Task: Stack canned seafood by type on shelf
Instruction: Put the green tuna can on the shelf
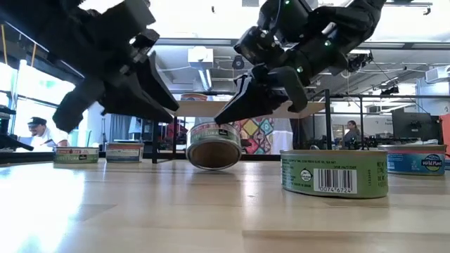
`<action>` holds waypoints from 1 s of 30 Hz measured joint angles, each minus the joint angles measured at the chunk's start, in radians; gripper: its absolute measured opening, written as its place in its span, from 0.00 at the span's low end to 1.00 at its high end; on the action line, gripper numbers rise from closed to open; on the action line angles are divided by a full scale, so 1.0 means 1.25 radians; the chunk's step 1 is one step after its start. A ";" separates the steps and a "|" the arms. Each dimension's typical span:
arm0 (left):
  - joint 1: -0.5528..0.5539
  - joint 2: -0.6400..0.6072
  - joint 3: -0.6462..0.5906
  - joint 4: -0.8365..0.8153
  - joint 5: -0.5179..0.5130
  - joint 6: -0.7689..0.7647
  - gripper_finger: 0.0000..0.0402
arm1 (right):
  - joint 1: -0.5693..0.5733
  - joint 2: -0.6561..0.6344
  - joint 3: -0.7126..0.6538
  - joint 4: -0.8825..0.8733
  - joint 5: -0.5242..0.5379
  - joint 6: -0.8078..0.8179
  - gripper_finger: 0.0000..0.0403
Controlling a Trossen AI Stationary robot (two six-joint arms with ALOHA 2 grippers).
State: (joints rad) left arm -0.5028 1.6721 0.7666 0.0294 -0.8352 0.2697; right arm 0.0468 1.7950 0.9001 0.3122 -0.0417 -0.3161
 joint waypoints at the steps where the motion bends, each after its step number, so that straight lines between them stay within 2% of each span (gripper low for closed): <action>1: 0.006 0.006 0.000 -0.001 -0.003 0.002 0.33 | -0.001 0.000 0.000 -0.001 0.001 0.003 0.00; 9: 0.058 0.055 0.000 0.056 -0.003 0.003 0.51 | -0.001 0.000 0.000 0.004 -0.002 0.004 0.00; 13: 0.084 0.080 0.000 0.098 0.015 0.014 0.54 | -0.001 0.000 0.000 0.004 -0.001 0.019 0.00; 25: 0.121 0.187 0.000 0.310 0.008 0.081 0.53 | -0.001 -0.001 0.001 0.004 -0.001 0.040 0.00; 27: 0.120 0.190 0.000 0.317 0.009 0.079 0.49 | -0.001 -0.001 0.001 0.004 -0.005 0.039 0.00; 30: 0.120 0.187 0.000 0.315 0.008 0.058 0.40 | -0.001 -0.001 0.001 0.004 -0.019 0.040 0.00</action>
State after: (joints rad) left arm -0.3527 1.9061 0.7671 0.4233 -0.8247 0.3426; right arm 0.0456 1.7943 0.9016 0.3178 -0.0661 -0.2657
